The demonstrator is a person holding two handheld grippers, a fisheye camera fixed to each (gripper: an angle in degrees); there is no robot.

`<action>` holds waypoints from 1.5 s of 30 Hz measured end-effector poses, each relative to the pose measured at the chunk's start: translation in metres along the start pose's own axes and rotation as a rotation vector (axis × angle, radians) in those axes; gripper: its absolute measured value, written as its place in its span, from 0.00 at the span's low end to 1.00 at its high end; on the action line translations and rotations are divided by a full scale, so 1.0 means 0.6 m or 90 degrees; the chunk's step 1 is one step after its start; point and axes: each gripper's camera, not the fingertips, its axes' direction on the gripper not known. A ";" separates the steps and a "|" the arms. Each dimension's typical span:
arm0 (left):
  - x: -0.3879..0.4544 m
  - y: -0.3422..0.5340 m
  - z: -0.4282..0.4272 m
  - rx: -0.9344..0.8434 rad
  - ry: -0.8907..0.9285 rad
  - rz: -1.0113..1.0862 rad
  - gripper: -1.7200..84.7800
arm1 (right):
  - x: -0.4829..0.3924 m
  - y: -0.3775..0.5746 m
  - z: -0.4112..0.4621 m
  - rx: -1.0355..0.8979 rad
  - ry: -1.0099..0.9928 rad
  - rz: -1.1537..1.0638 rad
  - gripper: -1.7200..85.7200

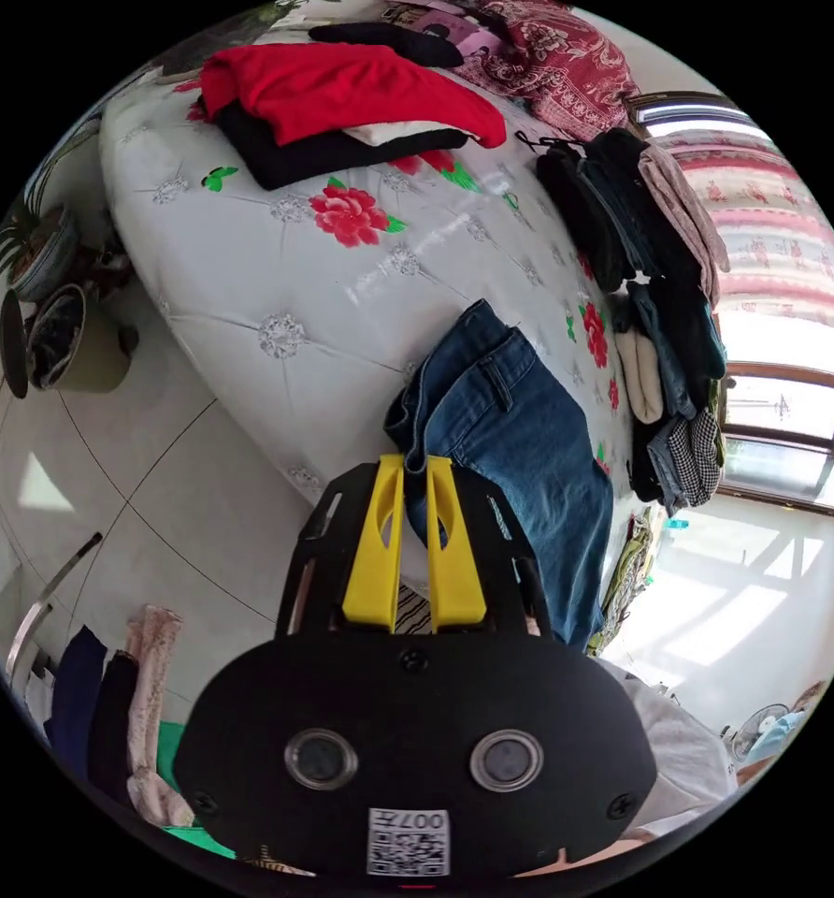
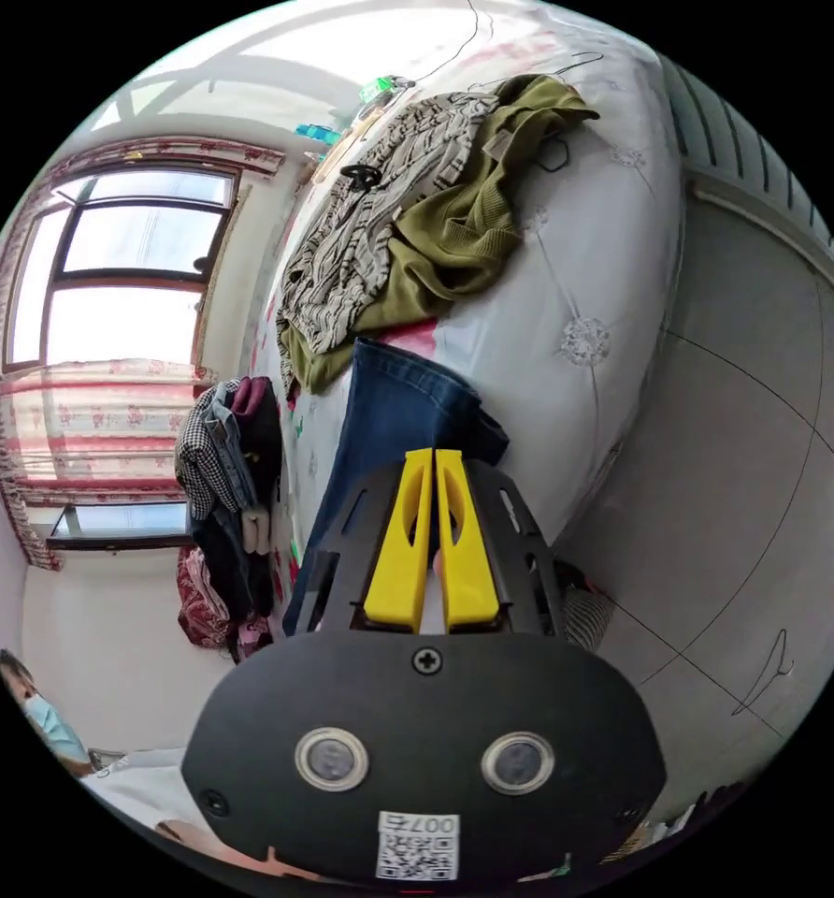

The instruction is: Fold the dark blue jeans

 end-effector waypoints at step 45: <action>-0.194 -0.054 -0.008 0.166 0.311 -0.098 0.17 | -0.537 0.305 0.289 -0.467 -0.111 -0.923 0.04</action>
